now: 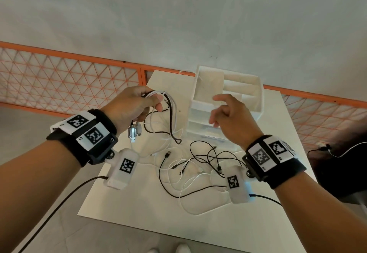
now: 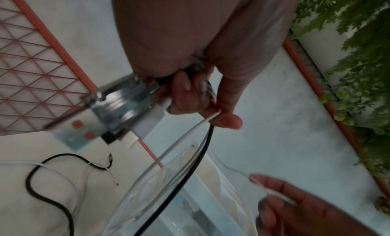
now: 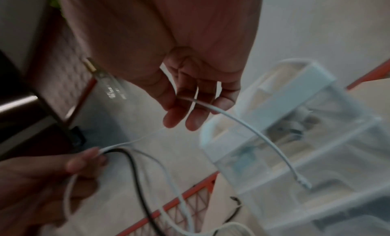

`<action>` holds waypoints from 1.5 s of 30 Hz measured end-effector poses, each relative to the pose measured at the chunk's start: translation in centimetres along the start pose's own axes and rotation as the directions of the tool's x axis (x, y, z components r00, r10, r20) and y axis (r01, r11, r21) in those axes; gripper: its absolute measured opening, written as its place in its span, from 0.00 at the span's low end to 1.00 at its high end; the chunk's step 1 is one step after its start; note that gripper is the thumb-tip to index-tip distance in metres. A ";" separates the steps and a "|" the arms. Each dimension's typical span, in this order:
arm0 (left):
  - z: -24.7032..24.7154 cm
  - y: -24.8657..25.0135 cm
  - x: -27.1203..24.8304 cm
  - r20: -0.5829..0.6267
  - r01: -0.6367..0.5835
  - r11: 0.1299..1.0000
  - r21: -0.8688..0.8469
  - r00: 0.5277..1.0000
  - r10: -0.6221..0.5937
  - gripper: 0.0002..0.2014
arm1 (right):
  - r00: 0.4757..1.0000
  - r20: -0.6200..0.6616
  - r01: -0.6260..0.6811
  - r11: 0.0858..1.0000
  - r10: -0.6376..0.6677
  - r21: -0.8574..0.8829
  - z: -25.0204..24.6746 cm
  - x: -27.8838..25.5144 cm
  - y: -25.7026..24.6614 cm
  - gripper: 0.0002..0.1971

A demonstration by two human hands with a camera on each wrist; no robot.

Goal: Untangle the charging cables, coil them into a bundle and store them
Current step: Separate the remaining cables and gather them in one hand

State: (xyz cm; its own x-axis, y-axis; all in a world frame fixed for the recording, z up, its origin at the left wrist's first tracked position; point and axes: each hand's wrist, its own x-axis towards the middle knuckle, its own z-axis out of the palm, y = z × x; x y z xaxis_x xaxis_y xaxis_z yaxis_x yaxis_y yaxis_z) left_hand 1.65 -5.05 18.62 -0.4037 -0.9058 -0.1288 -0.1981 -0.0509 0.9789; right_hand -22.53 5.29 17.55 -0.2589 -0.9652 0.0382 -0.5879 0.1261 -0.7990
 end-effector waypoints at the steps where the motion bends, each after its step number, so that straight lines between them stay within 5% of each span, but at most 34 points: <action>1: 0.2 0.0 -0.1 0.004 0.001 1.000 0.020 1.000 -0.001 0.10 | 0.999 0.021 0.050 0.999 -0.050 -0.003 0.4 0.2 -1.0 0.18; 5: -0.2 -0.3 -0.6 0.002 0.009 0.989 0.148 1.000 -0.009 0.15 | 0.985 0.046 0.161 0.984 -0.165 0.078 1.9 1.8 -4.3 0.15; 9: -2.1 -0.2 -1.3 -0.065 0.062 0.988 0.142 0.996 -0.053 0.12 | 0.972 -0.099 0.225 0.962 -0.212 0.153 3.7 3.8 -5.2 0.08; 11: -2.7 -0.2 -1.7 -0.097 0.075 0.987 0.140 0.993 -0.062 0.12 | 0.981 -0.080 0.183 0.981 -0.178 0.060 4.4 4.9 -4.9 0.14; 14: -3.4 -0.7 -2.2 -0.122 0.090 0.981 0.174 0.990 -0.069 0.13 | 0.996 0.076 0.070 0.947 -0.049 -0.314 5.0 5.4 -4.3 0.28; 17: -3.4 -1.1 -2.7 -0.068 0.091 0.976 0.198 0.995 -0.079 0.13 | 0.978 0.029 0.201 0.885 -0.208 -0.420 5.5 4.4 -5.1 0.31; 20: -2.2 -0.9 -3.1 0.018 0.055 0.982 0.182 0.998 -0.059 0.15 | 0.918 0.159 0.396 0.871 -0.364 -0.291 6.4 3.6 -5.9 0.23; 23: -0.9 -0.5 -3.2 0.092 0.027 0.986 0.163 0.995 -0.042 0.15 | 0.904 0.242 0.402 0.894 -0.353 -0.198 7.0 3.4 -6.0 0.07; 25: -0.4 -0.6 -3.2 0.111 0.025 0.987 0.160 0.993 -0.044 0.16 | 0.915 0.214 0.384 0.899 -0.341 -0.209 6.5 3.7 -5.6 0.09; 33: -0.5 -1.5 -3.6 0.092 0.087 0.995 0.043 0.992 -0.091 0.16 | 0.977 0.005 0.207 0.952 -0.212 -0.227 3.9 4.8 -3.2 0.14; 38: -2.1 -2.2 -4.5 0.112 0.094 0.993 0.075 0.988 -0.102 0.19 | 0.997 0.050 -0.052 0.998 0.050 0.041 3.7 6.1 -3.5 0.18; 41: -2.9 -2.3 -5.0 0.113 0.111 0.994 0.009 0.987 -0.112 0.22 | 0.992 0.113 0.039 0.987 -0.057 0.155 3.5 7.3 -5.6 0.13; 45: -3.6 -1.6 -5.6 0.048 0.106 0.994 0.040 0.993 -0.108 0.30 | 0.958 -0.007 0.281 0.930 -0.288 0.238 2.6 8.5 -9.4 0.06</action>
State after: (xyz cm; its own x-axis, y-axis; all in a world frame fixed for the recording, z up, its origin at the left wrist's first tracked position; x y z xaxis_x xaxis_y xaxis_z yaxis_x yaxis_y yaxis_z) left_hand 7.41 -1.43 18.29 -0.4227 -0.8735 -0.2415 -0.2752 -0.1302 0.9525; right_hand -17.22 -4.72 23.77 -0.0841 -0.9590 0.2708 -0.4367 -0.2088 -0.8750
